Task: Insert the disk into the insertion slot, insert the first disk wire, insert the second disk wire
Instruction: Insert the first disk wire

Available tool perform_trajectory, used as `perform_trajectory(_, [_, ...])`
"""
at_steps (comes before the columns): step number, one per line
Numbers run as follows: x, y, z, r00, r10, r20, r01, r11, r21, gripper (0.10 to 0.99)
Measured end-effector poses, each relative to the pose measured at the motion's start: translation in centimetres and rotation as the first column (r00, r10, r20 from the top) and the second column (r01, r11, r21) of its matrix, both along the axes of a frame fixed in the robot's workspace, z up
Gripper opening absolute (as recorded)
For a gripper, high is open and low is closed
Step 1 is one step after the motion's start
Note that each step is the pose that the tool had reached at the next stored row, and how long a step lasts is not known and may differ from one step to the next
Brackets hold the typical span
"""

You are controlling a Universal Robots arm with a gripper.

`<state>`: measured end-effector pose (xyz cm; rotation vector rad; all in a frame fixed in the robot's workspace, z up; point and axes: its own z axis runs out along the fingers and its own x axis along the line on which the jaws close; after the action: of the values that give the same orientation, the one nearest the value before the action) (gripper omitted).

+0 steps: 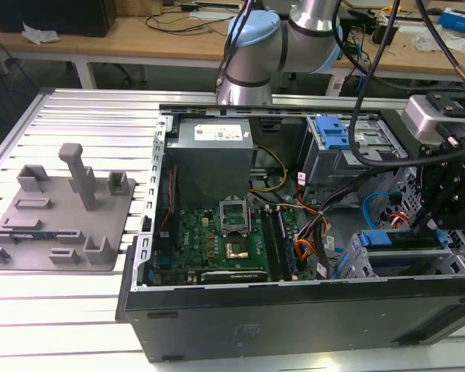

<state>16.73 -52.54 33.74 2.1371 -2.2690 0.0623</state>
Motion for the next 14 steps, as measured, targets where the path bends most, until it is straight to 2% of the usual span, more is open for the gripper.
perform_trajectory(1, [0.00,-0.01,0.12,1.0000,0.000,0.0000,0.000,1.0000,-0.001,0.298])
perform_trajectory(3, [-0.01,0.03,1.88,1.0000,0.000,0.0001,0.000,1.0000,0.000,0.424])
perform_trajectory(6, [-0.01,0.36,3.42,1.0000,-0.001,0.0001,0.001,1.0000,0.000,0.424])
perform_trajectory(14, [0.00,0.46,3.43,1.0000,-0.001,0.0001,0.001,1.0000,-0.001,0.424])
